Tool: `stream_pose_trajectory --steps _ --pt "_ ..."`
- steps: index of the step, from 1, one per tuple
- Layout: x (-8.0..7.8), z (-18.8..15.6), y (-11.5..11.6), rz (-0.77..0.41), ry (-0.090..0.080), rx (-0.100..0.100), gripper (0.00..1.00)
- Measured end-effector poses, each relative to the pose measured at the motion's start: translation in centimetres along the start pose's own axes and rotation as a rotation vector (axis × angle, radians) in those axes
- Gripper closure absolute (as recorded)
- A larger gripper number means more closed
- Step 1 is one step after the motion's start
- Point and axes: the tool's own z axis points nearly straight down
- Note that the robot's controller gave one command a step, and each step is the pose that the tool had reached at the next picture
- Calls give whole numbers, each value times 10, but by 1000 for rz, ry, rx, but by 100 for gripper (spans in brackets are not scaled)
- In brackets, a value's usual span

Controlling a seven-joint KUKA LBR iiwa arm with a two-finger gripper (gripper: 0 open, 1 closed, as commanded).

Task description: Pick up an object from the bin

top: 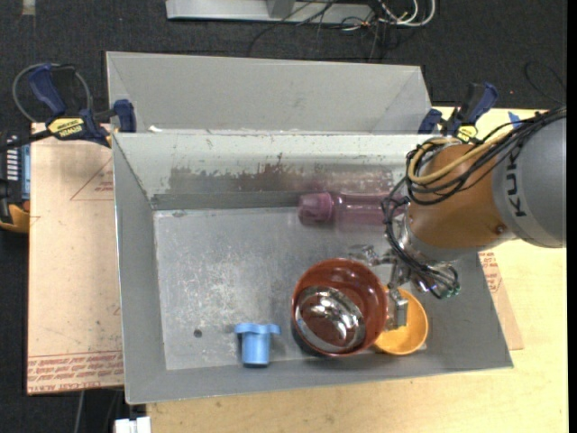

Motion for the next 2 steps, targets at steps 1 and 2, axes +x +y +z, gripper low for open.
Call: stream_pose_trajectory --steps 1,2 --pt "-4 0 37 81 -2 -3 0" --pt "-28 -137 -6 4 -4 2 100"
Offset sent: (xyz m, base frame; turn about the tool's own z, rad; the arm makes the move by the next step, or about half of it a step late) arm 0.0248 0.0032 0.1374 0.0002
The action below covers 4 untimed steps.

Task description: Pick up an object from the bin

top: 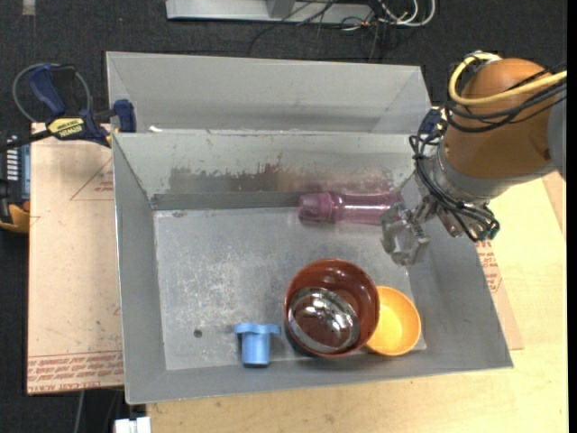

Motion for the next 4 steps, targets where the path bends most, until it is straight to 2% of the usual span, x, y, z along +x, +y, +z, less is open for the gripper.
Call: stream_pose_trajectory --steps 1,2,3,4 --pt "0 0 0 0 0 0 100" --pt "-27 46 77 -123 -4 -1 100" --pt "-23 60 82 -106 -7 6 100" --pt "23 91 125 -219 -23 9 100"
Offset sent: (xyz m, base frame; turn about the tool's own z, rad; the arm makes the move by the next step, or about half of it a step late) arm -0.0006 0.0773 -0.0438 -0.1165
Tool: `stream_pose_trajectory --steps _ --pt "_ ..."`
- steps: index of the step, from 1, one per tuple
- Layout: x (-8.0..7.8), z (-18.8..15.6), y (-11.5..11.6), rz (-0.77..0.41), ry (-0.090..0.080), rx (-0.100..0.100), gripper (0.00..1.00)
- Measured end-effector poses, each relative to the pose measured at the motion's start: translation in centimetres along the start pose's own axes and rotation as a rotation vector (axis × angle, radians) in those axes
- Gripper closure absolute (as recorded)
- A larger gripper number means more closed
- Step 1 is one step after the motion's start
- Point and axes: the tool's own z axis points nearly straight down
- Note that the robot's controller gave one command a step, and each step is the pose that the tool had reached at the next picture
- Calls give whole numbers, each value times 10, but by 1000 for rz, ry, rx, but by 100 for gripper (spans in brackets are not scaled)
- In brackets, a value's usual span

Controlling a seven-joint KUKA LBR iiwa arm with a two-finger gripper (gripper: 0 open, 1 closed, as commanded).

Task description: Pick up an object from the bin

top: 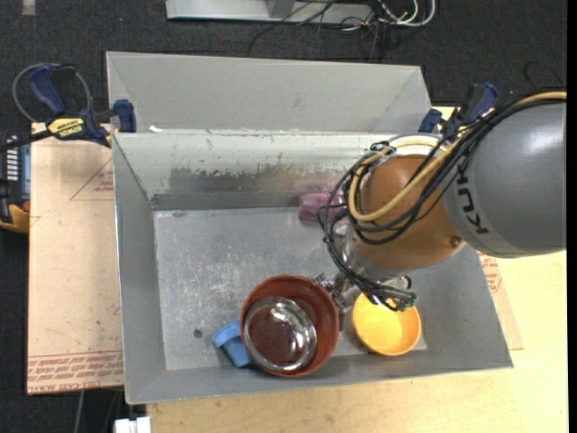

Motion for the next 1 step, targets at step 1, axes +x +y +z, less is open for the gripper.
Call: stream_pose_trajectory --steps 1 --pt "-38 25 4 36 11 2 100"
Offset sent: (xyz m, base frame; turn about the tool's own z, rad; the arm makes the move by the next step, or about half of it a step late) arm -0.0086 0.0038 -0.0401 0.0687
